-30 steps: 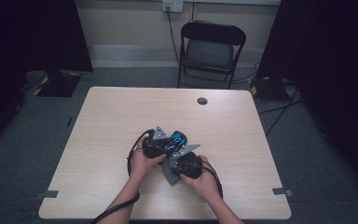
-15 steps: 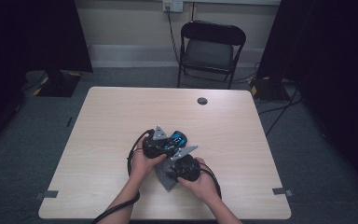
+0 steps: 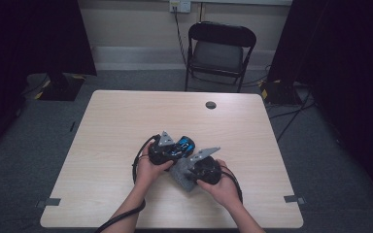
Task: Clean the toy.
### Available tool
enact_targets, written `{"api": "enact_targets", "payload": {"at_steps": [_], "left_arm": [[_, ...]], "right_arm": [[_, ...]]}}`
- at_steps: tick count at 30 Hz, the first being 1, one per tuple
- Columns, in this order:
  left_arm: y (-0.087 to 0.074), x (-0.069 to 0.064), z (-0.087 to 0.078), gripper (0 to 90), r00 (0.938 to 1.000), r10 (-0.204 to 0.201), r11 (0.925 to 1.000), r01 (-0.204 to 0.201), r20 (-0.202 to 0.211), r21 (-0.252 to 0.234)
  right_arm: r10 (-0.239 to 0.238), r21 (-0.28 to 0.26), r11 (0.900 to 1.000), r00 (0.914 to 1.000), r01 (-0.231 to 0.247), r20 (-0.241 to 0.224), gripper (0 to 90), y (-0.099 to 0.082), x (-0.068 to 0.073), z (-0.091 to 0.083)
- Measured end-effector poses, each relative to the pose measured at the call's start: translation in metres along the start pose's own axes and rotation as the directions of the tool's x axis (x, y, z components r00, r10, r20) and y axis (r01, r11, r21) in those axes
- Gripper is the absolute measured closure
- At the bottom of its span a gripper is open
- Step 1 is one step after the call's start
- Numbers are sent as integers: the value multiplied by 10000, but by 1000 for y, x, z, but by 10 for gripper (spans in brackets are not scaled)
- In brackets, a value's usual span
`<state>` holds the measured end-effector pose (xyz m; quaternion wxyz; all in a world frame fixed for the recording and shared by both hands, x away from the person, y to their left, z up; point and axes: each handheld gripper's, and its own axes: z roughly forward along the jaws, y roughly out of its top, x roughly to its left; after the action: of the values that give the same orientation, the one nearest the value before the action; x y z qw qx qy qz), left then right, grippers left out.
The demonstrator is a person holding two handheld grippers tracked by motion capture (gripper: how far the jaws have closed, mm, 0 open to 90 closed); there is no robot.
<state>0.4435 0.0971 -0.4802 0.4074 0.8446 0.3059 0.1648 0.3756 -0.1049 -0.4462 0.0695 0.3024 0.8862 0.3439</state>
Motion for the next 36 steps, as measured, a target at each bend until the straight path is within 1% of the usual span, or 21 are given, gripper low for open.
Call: {"api": "enact_targets", "payload": {"at_steps": [2, 4, 7, 9, 10, 11, 12, 14, 17, 19, 21, 24, 28, 30, 32, 34, 36], "left_arm": [[0, 0, 0, 459, 10000, 25, 10000, -25, 24, 33], [0, 0, 0, 459, 10000, -46, 10000, 46, 44, -2], [0, -1, 0, 459, 10000, -47, 10000, 47, 34, 5], [-1, -1, 0, 459, 10000, -59, 10000, 59, 66, 18], [-1, 0, 0, 459, 10000, 19, 10000, -19, 18, -4], [-1, 0, 0, 459, 10000, 7, 10000, -8, 42, 1], [-1, -1, 0, 459, 9999, -91, 10000, 91, 91, -29], [-1, -1, 0, 459, 9999, -85, 10000, 85, 87, -28], [-1, 0, 0, 459, 10000, -1, 10000, 1, 52, -27], [-1, -1, 0, 460, 10000, -44, 10000, 45, 50, -61], [-1, -1, 0, 459, 10000, -12, 10000, 12, 29, -27], [-1, -1, 0, 459, 10000, -31, 10000, 31, 2, -37], [-1, -1, 0, 459, 10000, -77, 10000, 77, 22, -59], [-1, -1, 0, 459, 10000, -63, 10000, 63, 5, -67], [-1, -1, 0, 459, 10000, -70, 9999, 70, 21, -75], [-1, -1, 0, 459, 10000, -37, 10000, 37, 2, -49], [-1, -1, 0, 459, 10000, -69, 9999, 69, 26, -77]], "right_arm": [[136, -109, 9999, 9993, -132, 361, 750, 0, -7, -8], [316, -278, 9992, 9979, -300, 563, 751, 1, -15, -16], [490, -490, 9978, 9938, -443, 996, 753, 3, -26, -27], [566, -528, 9974, 9887, -497, 1386, 753, 5, -33, -33], [613, -559, 9970, 9845, -527, 1644, 753, 5, -37, -36], [730, -605, 9962, 9797, -627, 1867, 753, 5, -41, -38], [834, -633, 9954, 9754, -719, 2042, 753, 5, -45, -40], [1041, -662, 9937, 9641, -905, 2443, 753, 3, -52, -41], [1277, -518, 9917, 9444, -1174, 3030, 753, 1, -60, -36], [1289, -304, 9916, 9345, -1260, 3317, 752, -1, -64, -28], [1289, -56, 9908, 9288, -1354, 3475, 752, -4, -68, -19], [1515, 25, 9866, 9209, -1633, 3591, 750, -8, -72, -7], [1735, 40, 9823, 9167, -1874, 3598, 746, -10, -74, 5], [1743, 15, 9823, 9182, -1871, 3558, 746, -9, -72, 9], [1534, 138, 9855, 9227, -1692, 3537, 746, -7, -69, 11], [1440, 191, 9869, 9294, -1599, 3397, 746, -5, -66, 12], [1293, 252, 9890, 9340, -1459, 3329, 746, -4, -63, 13]]}}
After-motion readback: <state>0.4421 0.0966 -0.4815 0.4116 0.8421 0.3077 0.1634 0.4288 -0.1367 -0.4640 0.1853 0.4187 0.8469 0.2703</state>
